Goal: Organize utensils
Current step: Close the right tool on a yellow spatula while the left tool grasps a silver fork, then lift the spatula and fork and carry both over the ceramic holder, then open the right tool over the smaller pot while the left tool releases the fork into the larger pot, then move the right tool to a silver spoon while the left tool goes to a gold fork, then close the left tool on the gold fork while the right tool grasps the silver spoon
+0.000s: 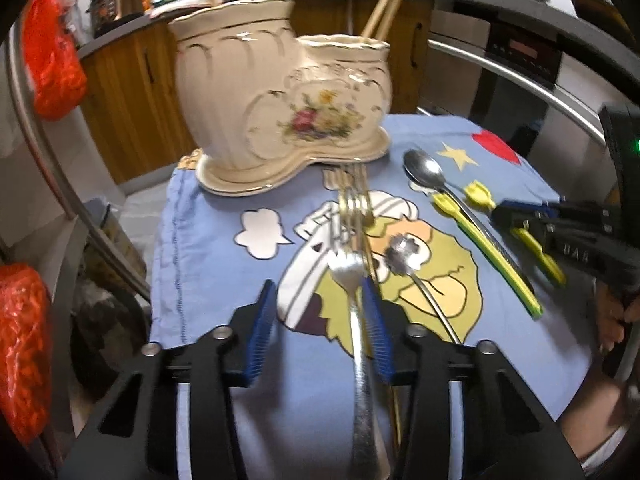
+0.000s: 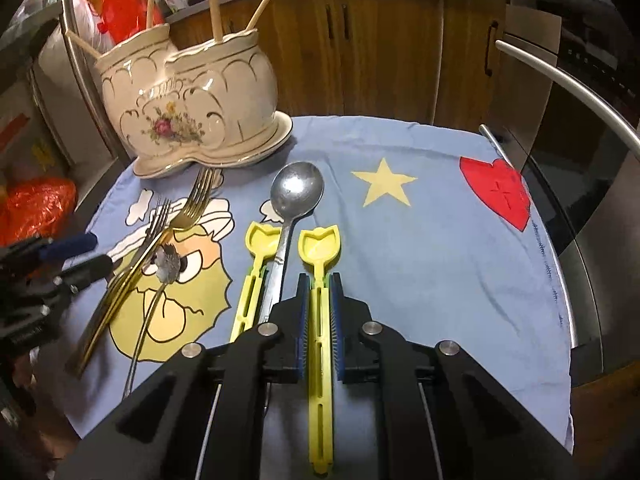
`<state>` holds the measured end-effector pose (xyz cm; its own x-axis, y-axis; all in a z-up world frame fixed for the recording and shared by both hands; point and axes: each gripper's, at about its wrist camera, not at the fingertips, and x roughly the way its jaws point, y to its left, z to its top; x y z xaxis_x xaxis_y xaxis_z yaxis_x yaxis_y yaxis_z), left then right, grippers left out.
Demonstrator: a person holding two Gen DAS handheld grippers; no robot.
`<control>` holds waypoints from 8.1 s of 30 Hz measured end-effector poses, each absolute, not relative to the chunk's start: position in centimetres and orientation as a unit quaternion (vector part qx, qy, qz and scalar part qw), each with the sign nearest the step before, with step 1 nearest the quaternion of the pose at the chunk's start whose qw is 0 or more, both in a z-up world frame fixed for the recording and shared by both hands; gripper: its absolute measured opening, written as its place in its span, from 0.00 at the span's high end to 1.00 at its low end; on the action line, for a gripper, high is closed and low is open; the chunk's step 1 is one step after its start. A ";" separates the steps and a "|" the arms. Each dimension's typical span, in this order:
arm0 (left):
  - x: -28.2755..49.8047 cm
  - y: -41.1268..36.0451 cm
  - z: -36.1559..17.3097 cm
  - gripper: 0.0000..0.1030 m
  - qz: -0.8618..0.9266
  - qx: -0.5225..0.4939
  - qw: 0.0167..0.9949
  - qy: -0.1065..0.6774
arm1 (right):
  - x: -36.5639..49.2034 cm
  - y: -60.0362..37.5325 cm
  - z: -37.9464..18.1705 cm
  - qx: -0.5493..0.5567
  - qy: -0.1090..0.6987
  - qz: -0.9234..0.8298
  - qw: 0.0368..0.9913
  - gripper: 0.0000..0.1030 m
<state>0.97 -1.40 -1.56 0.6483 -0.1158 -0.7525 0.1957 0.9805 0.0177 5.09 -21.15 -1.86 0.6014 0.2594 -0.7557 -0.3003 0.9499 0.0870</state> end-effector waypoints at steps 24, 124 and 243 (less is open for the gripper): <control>1.7 -3.1 -2.8 0.94 -0.097 0.102 0.892 0.430 | 4.3 -21.3 -1.2 -0.007 0.410 0.181 0.894 0.91; 14.8 7.4 11.4 0.95 -0.104 -0.084 0.985 0.107 | 20.4 -13.1 9.3 0.079 0.155 0.324 0.930 0.91; 5.2 -3.3 -1.2 0.74 -0.097 0.019 0.911 0.401 | 7.2 -19.5 -2.1 -0.015 0.422 0.202 0.884 0.85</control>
<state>5.16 -3.26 -1.18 0.6591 -0.1611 -0.7345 0.1913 0.9806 -0.0434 7.19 -19.47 -2.11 0.5631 0.3441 -0.7513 -0.3691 0.9182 0.1438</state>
